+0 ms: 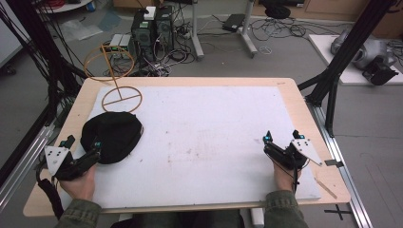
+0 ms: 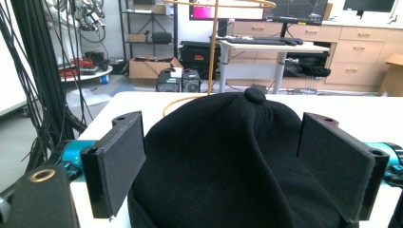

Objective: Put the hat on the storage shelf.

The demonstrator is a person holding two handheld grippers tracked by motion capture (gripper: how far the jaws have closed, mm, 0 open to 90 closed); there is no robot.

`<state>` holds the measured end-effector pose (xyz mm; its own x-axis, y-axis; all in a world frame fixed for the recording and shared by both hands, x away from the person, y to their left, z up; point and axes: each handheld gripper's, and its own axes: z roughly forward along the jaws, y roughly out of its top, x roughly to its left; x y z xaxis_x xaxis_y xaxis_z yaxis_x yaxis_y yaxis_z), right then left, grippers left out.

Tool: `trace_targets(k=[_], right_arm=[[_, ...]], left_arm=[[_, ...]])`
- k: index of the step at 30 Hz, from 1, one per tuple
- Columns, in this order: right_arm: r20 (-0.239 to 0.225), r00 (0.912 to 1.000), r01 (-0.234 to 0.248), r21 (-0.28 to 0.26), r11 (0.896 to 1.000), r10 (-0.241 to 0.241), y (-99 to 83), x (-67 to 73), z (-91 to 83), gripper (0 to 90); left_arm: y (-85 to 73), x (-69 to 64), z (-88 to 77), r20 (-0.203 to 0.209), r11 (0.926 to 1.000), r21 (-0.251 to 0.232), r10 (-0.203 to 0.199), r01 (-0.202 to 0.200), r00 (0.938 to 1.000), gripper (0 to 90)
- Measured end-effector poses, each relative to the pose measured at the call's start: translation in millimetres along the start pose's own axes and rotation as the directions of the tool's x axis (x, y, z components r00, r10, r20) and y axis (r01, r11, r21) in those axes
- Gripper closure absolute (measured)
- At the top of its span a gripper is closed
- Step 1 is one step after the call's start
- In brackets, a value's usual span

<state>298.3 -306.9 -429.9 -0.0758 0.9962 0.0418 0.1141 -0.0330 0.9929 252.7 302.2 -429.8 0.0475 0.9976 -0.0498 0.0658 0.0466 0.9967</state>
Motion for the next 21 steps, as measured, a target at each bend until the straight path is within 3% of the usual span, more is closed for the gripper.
trace_targets(k=[21], right_arm=[[-0.007,1.0000,-0.001,0.005,1.000,0.001,-0.6,0.1,-0.2,3.8]], left_arm=[[-0.1,-2.5,-0.2,0.008,1.0000,-0.007,0.003,-0.003,1.0000,16.8]])
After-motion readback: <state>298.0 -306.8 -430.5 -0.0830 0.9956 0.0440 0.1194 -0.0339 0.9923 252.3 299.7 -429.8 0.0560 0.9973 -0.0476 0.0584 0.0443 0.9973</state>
